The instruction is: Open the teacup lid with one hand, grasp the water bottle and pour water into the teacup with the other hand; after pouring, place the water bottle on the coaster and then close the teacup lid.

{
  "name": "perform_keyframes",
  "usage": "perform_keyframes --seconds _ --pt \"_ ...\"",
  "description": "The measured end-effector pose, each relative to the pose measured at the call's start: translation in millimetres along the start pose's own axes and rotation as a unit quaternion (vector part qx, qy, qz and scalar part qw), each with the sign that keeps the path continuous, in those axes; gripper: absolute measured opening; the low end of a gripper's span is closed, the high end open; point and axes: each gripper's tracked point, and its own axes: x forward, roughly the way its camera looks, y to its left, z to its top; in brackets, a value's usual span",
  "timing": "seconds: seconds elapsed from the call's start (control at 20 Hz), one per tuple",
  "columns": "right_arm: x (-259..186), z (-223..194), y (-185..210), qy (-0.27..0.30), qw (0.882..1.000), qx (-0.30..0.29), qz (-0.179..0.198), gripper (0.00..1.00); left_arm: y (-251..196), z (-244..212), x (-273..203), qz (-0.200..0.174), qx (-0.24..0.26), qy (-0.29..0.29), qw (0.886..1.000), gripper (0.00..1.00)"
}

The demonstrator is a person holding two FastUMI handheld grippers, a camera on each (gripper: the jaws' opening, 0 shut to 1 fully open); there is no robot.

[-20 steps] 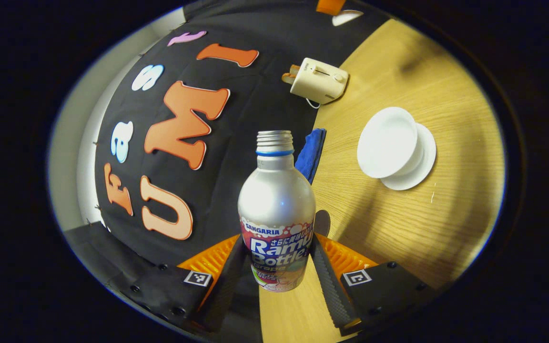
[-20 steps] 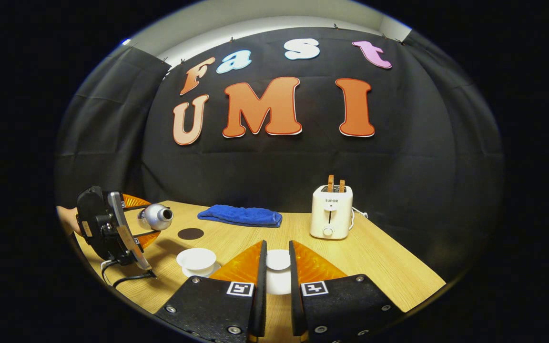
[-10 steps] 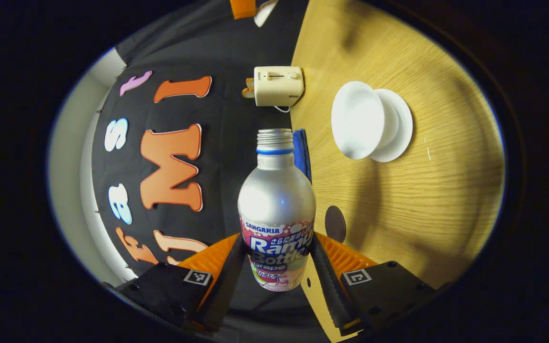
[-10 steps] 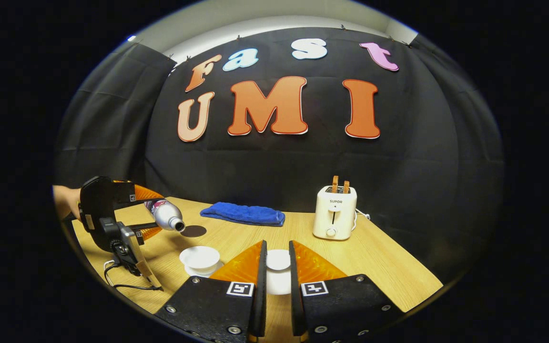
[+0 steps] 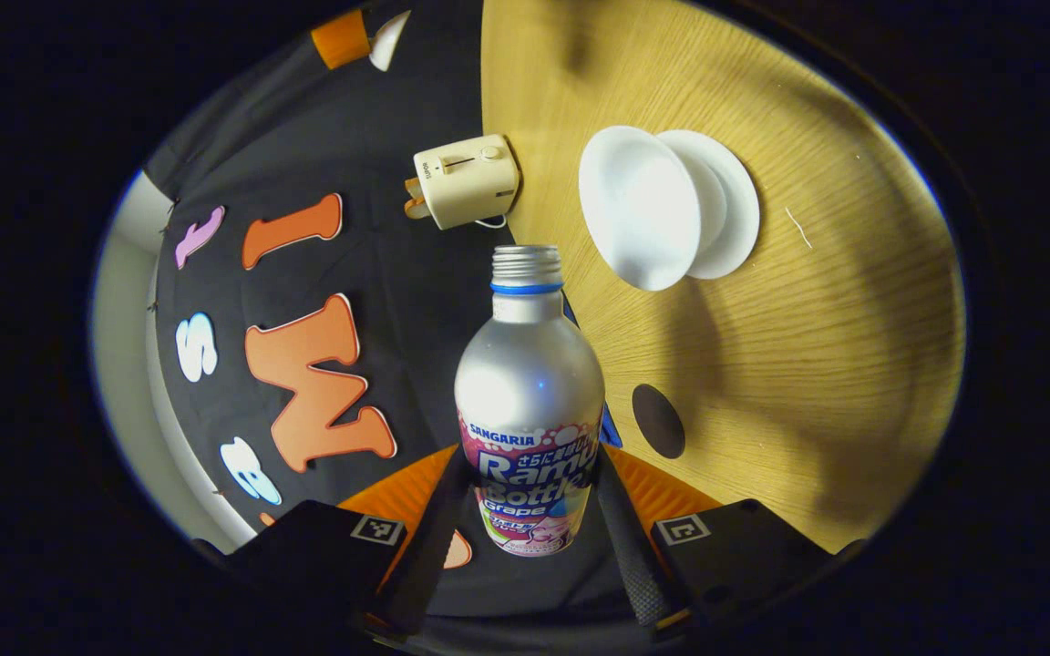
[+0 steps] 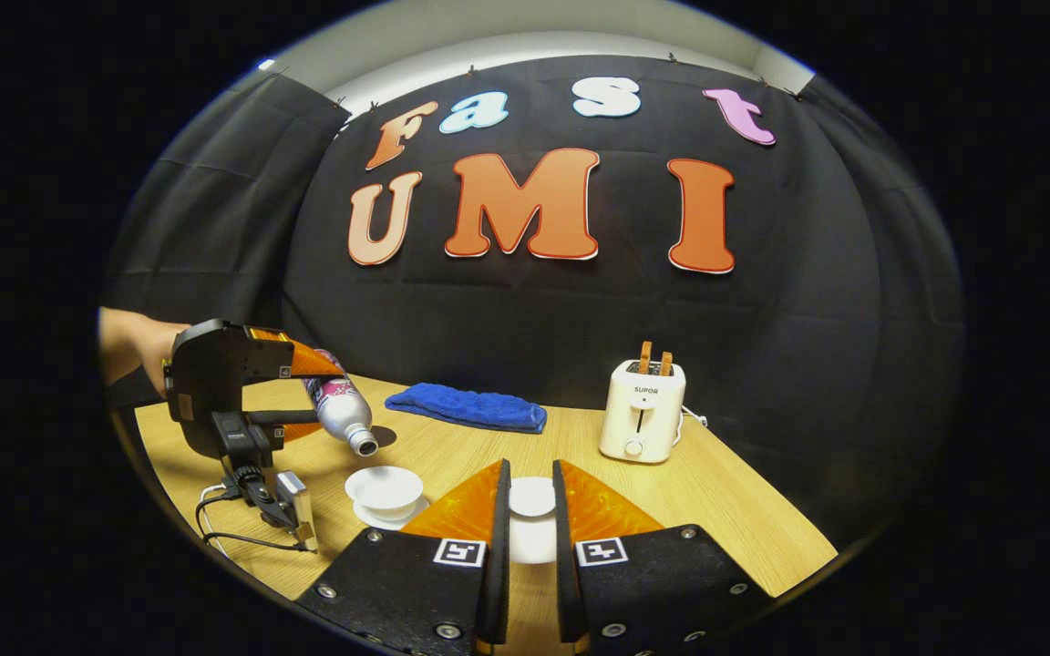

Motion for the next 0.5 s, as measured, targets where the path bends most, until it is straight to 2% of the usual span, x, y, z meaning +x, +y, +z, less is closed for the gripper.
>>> perform_keyframes --seconds 0.1,0.35,0.45,0.5 --pt "-1 0 0 0.001 1.000 -0.003 0.000 0.22 5 -1 1 0.004 0.015 0.001 1.000 0.82" --pt "-1 3 -6 -0.001 1.000 -0.005 -0.004 0.22 17 -3 7 0.014 0.035 0.000 0.999 0.86" --pt "-1 2 -6 -0.002 1.000 -0.004 -0.003 0.22 28 -7 6 0.026 0.048 0.004 0.998 0.82" --pt "-1 2 -7 -0.001 1.000 -0.005 -0.003 0.22 30 -11 5 0.030 0.051 0.006 0.998 0.85"
